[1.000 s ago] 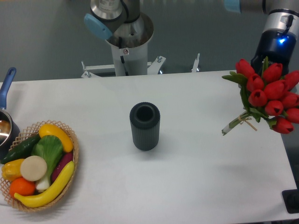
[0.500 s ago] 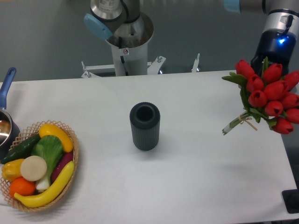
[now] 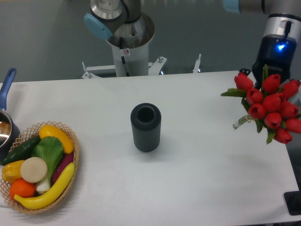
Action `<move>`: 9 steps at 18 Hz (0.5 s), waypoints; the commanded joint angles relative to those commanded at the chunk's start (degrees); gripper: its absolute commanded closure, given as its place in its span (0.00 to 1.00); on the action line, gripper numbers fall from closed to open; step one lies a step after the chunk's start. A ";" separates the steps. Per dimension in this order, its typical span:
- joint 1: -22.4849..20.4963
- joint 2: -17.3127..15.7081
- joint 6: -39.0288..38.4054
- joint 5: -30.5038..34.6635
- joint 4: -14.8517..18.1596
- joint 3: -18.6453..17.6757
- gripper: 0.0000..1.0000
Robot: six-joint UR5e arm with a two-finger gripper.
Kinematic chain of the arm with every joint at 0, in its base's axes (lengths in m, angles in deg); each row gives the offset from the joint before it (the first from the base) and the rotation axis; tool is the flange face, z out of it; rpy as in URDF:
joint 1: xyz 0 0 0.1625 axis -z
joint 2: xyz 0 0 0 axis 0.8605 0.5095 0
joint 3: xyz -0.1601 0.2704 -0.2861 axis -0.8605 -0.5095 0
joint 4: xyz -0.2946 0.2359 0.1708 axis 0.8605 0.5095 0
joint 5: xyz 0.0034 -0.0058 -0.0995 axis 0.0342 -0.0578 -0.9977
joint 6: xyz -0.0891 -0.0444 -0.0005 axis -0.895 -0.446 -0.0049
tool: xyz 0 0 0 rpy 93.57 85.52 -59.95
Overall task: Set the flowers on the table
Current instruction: 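Carry the red tulip bouquet down toward the table beside the grey cup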
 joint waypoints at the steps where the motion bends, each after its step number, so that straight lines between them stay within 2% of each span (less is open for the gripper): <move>1: 1.14 0.09 0.53 2.46 0.09 0.00 0.58; 7: 5.98 1.67 3.52 14.07 0.26 -0.70 0.58; 9: 7.21 3.16 4.14 18.02 0.35 -0.53 0.58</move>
